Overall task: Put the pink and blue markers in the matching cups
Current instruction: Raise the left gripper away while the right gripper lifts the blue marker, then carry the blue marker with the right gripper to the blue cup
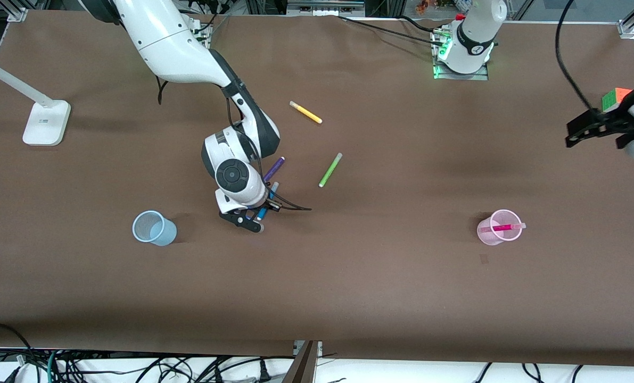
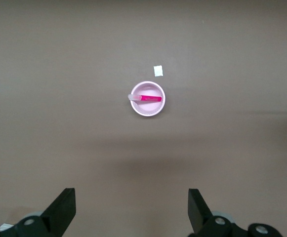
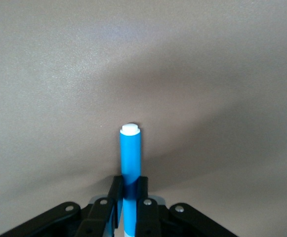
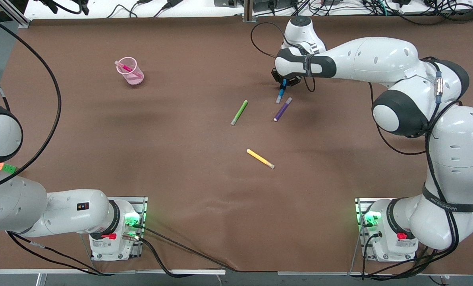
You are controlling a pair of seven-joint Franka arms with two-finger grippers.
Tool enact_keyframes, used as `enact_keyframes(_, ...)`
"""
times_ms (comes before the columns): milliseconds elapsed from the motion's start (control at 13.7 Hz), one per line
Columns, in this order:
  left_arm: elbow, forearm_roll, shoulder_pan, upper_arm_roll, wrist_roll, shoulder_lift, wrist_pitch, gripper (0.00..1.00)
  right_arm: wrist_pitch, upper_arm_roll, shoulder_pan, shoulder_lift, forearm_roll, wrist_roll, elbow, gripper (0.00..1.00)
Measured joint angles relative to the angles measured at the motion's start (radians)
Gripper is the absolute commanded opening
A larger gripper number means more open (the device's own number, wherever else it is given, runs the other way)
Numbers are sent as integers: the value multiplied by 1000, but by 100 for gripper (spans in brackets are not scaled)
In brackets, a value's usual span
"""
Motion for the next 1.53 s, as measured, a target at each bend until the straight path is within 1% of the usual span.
enact_keyframes(73,-1,-3,-35,43,0,-8,0,100,0,0,0,0,0,0,0,0)
enact_keyframes(146,-3,-3,-55,67,0,-10,0,100,1,0,0,0,0,0,0,0)
enact_keyframes(364,-18,-3,-67,79,0,-9,0,100,1,0,0,0,0,0,-1,0)
enact_keyframes(437,-21,-3,-67,81,0,-9,-1,100,2,0,0,0,0,0,-1,10)
enact_keyframes(510,-23,-5,-67,82,0,-9,-1,100,2,0,0,0,0,0,-1,24)
enact_keyframes(583,-23,-17,-67,82,-1,-9,-2,100,2,0,0,0,0,0,-1,24)
enact_keyframes(728,-25,-58,-67,85,-3,-8,-3,100,20,0,0,14,0,0,-1,24)
enact_keyframes(801,-28,-63,-67,86,-4,-8,-7,100,21,0,0,14,0,0,0,22)
enact_keyframes(874,-31,-64,-67,86,-7,-8,-11,100,21,0,0,14,0,0,0,8)
enact_keyframes(947,-34,-65,-68,85,-18,-8,-16,100,21,0,0,14,0,0,0,0)
enact_keyframes(1092,-40,-65,-71,71,-64,-8,-23,100,20,1,0,13,0,0,0,0)
enact_keyframes(1311,-43,-65,-78,39,-94,-8,-71,100,15,0,-1,12,0,-1,4,0)
enact_keyframes(1383,-43,-65,-78,37,-94,-8,-83,100,-15,-2,-4,7,0,-4,15,0)
enact_keyframes(1529,-42,-65,-77,37,-94,-8,-92,100,-167,-8,-30,-41,0,-39,56,0)
